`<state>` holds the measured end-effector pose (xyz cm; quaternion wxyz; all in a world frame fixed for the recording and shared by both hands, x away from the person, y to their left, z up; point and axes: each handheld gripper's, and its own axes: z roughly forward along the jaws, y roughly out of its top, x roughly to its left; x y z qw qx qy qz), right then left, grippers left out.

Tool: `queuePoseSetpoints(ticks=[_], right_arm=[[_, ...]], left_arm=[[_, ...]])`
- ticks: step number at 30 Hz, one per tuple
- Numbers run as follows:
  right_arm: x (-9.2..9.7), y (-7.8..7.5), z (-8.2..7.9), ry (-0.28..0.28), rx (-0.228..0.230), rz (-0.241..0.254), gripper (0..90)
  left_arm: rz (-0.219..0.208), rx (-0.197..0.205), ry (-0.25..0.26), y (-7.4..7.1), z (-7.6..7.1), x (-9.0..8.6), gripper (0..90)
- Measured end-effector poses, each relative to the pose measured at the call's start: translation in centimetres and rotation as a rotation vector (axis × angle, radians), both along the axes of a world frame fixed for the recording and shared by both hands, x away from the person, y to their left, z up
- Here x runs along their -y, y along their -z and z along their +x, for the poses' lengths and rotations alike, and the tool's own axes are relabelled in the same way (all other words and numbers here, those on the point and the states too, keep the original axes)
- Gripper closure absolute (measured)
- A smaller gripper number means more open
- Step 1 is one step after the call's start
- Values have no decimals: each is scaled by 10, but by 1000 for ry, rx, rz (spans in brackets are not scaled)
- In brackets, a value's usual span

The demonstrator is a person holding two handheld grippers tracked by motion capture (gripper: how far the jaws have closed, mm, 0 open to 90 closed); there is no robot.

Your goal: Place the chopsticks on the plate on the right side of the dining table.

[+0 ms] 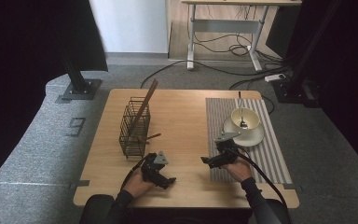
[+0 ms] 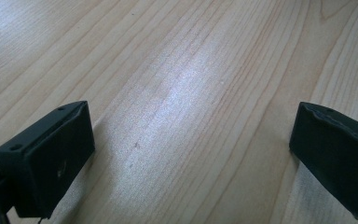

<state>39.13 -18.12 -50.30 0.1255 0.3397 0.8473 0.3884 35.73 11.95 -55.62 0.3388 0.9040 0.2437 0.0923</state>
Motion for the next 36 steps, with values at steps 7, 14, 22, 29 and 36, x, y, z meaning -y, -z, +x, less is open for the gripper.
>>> queuePoseSetpoints(ticks=[7,14,22,29,36], right_arm=[[-12,-11,2,-29,0,16,8],[-25,-24,4,-49,11,9,7],[-39,-39,8,-79,9,37,7],[-55,-54,11,-104,23,64,7],[-69,-67,11,-136,24,62,8]], left_arm=[[-2,-1,0,0,0,0,0],[0,-1,1,0,0,0,0],[-5,-3,-3,0,0,0,0],[-1,-4,0,0,0,0,0],[2,-4,2,0,0,0,0]])
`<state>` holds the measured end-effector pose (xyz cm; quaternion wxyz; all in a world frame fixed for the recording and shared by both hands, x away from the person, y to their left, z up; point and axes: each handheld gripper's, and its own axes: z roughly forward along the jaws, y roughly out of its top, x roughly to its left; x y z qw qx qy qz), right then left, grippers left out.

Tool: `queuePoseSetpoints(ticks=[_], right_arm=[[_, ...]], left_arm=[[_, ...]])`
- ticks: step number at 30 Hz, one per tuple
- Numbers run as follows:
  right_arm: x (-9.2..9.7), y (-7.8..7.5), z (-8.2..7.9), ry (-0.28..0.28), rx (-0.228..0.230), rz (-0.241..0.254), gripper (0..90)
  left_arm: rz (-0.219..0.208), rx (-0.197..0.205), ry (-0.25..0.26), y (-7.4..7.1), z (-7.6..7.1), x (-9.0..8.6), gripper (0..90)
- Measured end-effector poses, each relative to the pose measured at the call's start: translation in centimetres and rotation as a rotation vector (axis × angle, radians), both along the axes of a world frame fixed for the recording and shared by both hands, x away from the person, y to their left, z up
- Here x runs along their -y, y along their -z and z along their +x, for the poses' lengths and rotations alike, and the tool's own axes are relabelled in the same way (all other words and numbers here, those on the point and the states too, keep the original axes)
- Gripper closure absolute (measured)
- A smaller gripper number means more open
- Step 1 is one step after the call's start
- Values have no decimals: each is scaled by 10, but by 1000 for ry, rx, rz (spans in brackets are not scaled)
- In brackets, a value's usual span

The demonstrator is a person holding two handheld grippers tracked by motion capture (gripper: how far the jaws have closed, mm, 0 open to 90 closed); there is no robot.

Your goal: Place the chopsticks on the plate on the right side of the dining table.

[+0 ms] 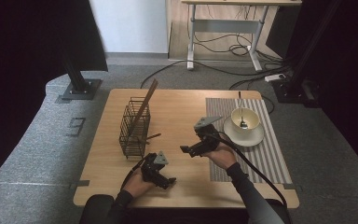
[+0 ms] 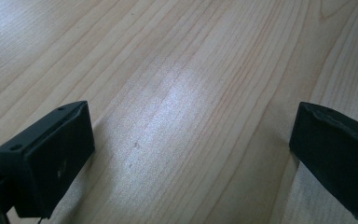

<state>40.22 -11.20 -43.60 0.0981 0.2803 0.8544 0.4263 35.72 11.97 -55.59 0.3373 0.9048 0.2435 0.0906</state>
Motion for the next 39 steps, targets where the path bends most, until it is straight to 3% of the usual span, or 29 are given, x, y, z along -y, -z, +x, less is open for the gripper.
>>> queuePoseSetpoints(ticks=[5,11,21,36,38,39], right_arm=[[-9,-5,0,-26,-9,14,7],[-23,-12,0,-51,6,-6,8],[-46,-25,1,-92,22,16,9],[-75,-33,4,-137,43,30,137],[-79,-33,4,-138,42,17,141],[-83,-34,4,-148,48,7,186]], left_arm=[[0,-1,1,0,0,0,0],[-7,-2,-5,0,0,0,0],[-7,-1,-3,0,0,0,0],[-7,-1,1,0,-1,0,0],[-3,-1,4,0,-1,0,0],[-3,-1,4,0,-1,0,0]])
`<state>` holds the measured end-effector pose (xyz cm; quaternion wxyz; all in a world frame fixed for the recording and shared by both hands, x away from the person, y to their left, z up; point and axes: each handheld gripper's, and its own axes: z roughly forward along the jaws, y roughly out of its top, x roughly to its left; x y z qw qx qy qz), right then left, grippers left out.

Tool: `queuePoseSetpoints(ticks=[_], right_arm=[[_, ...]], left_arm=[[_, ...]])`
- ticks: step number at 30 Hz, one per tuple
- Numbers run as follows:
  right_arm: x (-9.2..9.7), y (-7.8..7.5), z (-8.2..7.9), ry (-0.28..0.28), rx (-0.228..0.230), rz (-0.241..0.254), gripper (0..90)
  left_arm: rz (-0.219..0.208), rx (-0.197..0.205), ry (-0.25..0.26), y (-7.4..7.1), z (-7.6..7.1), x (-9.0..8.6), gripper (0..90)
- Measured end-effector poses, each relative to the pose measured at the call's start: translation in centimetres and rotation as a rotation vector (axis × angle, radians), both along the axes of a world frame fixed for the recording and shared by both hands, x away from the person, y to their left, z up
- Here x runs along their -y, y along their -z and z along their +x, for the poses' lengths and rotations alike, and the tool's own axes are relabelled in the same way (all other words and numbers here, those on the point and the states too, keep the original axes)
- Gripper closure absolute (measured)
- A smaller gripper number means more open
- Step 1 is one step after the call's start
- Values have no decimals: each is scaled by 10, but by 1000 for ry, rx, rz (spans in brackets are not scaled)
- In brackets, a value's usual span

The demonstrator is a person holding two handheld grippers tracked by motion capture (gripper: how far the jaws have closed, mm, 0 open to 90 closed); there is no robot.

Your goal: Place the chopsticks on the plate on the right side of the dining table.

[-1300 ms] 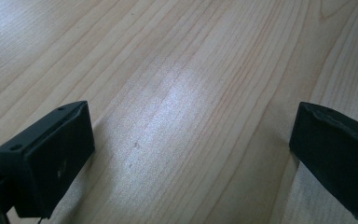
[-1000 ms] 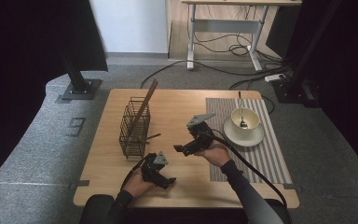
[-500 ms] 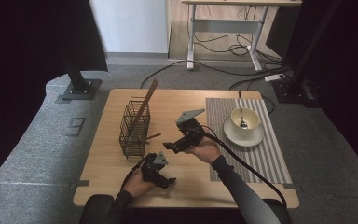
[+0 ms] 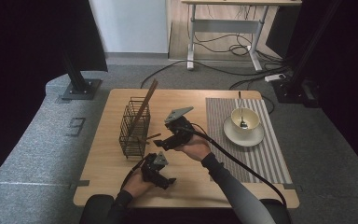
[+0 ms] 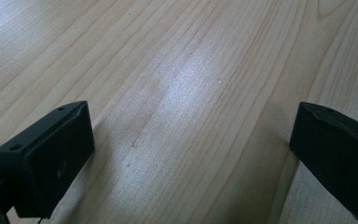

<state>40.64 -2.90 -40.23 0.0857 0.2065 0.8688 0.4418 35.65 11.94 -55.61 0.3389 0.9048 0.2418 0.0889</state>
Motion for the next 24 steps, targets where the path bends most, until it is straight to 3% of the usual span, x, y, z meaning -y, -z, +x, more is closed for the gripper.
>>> queuePoseSetpoints(ticks=[3,4,6,7,8,9,13,24], right_arm=[[-5,0,0,-13,-1,-1,227],[-9,0,-1,-39,7,0,310],[-11,1,-1,-39,8,-2,318],[-15,1,-2,-58,20,-9,404],[-17,2,-2,-66,18,-8,409],[-17,2,-2,-66,18,-8,409],[-22,5,-3,-68,25,-25,544],[-24,5,-3,-98,46,1,821]], left_arm=[[-5,-1,-3,0,0,0,0],[-5,-1,-3,0,0,0,0],[-4,-2,-2,0,0,0,0],[-6,-1,-4,0,0,0,0],[-6,-1,-4,0,0,0,0],[-6,0,-4,0,0,0,0],[-5,0,-3,0,0,0,0],[0,0,-3,0,0,0,0]])
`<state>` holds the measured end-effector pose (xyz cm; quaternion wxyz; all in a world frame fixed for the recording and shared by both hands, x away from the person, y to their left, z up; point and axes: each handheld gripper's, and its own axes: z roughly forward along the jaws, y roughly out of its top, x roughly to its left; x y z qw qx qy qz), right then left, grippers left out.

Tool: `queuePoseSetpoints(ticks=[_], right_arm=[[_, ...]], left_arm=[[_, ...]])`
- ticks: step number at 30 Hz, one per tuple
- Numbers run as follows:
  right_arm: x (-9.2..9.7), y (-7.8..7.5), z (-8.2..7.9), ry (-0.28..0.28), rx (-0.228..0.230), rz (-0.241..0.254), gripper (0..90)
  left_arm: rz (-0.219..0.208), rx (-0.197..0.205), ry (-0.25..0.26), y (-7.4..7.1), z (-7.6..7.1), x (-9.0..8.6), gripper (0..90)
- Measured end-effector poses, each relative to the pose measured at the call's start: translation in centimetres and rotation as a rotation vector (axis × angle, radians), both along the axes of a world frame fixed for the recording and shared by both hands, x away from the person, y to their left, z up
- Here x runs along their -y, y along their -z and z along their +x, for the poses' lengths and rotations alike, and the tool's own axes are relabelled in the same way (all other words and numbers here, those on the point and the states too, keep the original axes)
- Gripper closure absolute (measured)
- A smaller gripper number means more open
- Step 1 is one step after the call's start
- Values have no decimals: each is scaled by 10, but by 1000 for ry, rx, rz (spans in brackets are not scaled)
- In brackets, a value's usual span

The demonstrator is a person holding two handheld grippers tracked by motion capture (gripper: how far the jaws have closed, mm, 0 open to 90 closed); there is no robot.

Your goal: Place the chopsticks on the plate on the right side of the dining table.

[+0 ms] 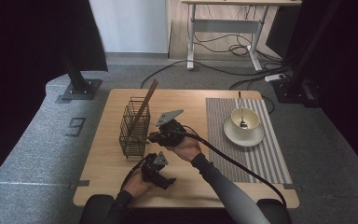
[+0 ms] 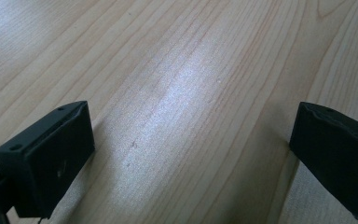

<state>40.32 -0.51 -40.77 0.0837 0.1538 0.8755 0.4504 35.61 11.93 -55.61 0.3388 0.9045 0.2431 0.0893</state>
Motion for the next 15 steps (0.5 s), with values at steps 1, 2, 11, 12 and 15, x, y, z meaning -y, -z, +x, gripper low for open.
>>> queuePoseSetpoints(ticks=[1,2,11,12,15], right_arm=[[0,0,0,-1,0,-1,822],[0,0,0,-3,-1,0,826],[6,-9,-2,-9,3,-14,832],[8,-11,-2,-8,4,-14,831],[10,-15,-3,-9,4,-16,832]], left_arm=[[0,0,0,0,0,0,0],[0,0,0,0,0,0,0],[-1,-1,0,0,0,0,0],[1,0,1,0,0,0,0],[0,-1,1,0,0,0,0]])
